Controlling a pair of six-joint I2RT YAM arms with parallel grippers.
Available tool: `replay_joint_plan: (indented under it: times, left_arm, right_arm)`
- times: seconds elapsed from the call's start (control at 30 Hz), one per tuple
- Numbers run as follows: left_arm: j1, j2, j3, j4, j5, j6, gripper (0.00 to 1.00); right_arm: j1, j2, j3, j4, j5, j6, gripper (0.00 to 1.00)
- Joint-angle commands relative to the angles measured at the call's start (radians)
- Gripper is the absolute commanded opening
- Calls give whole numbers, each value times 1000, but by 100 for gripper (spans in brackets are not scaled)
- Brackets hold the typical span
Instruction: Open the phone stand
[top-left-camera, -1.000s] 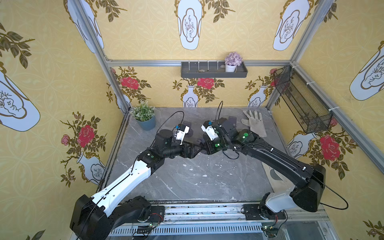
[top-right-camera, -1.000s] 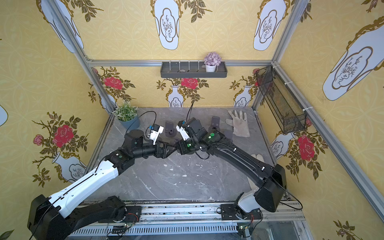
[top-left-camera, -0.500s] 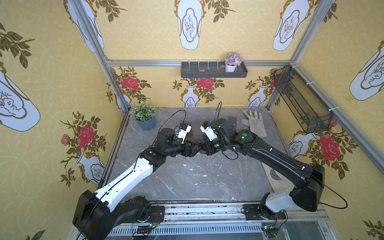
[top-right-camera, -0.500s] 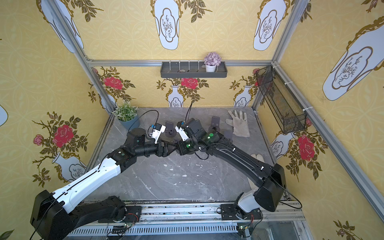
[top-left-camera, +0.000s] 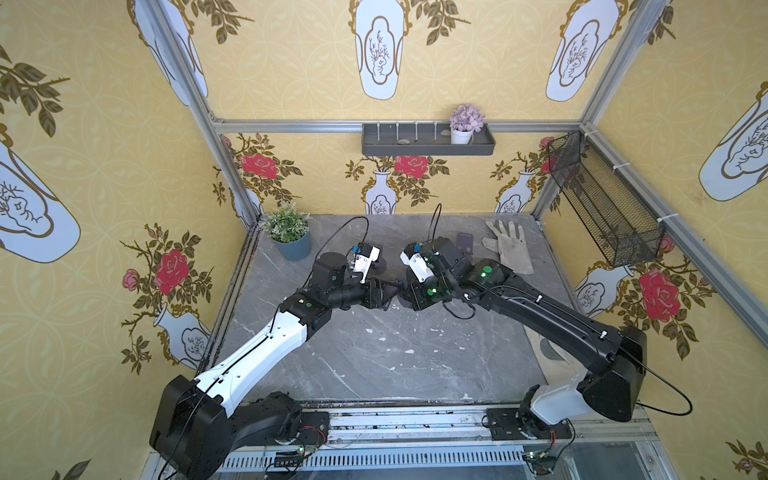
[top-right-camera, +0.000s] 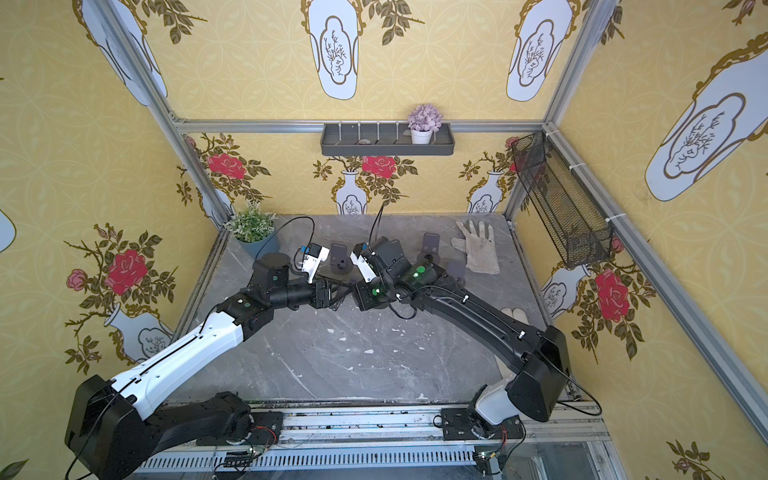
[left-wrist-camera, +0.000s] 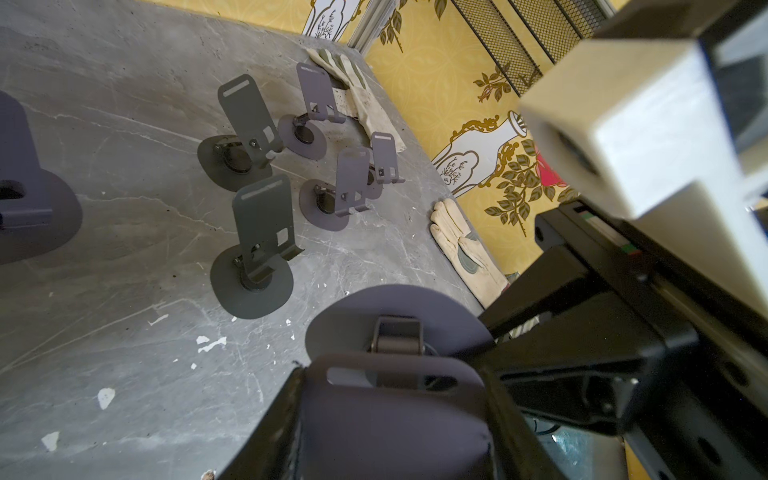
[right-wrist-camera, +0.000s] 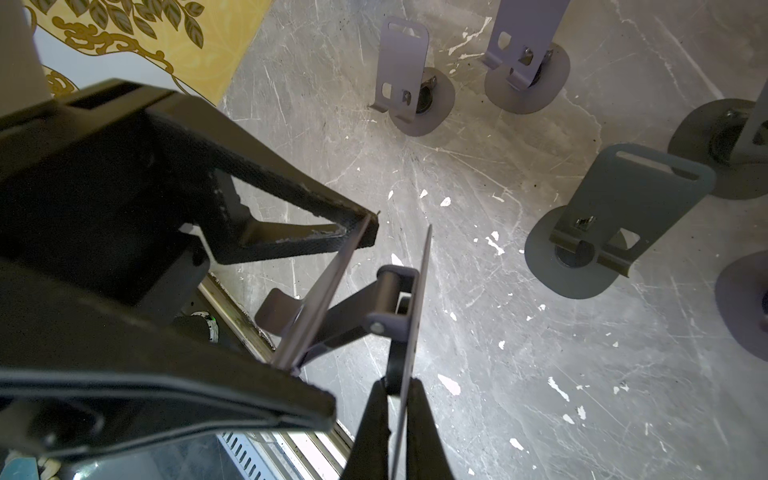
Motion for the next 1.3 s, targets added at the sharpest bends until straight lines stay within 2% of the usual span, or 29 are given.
replay_joint_plan:
  times: [0.0,0.5,0.83,1.13,1.27]
  left_arm:
    - [0,5,-6,19,22,3,33]
    - [7,-95,-30,26,-64,-18,26]
    - [8,-138,-33,6,-76,-15,26]
    - [8,-168,-54,0,-76,-22,26]
    - [8,-160,-60,9,-70,-23,31]
  right_arm:
    - [-3,1,8,28,20,11,4]
    - [-182,62,37,-59,-23,149,3]
    - [-239,95,55,-96,-27,197,3]
    - [-248,123,76,-86,-51,210,3]
    - [-231,127,89,-54,-105,183,3]
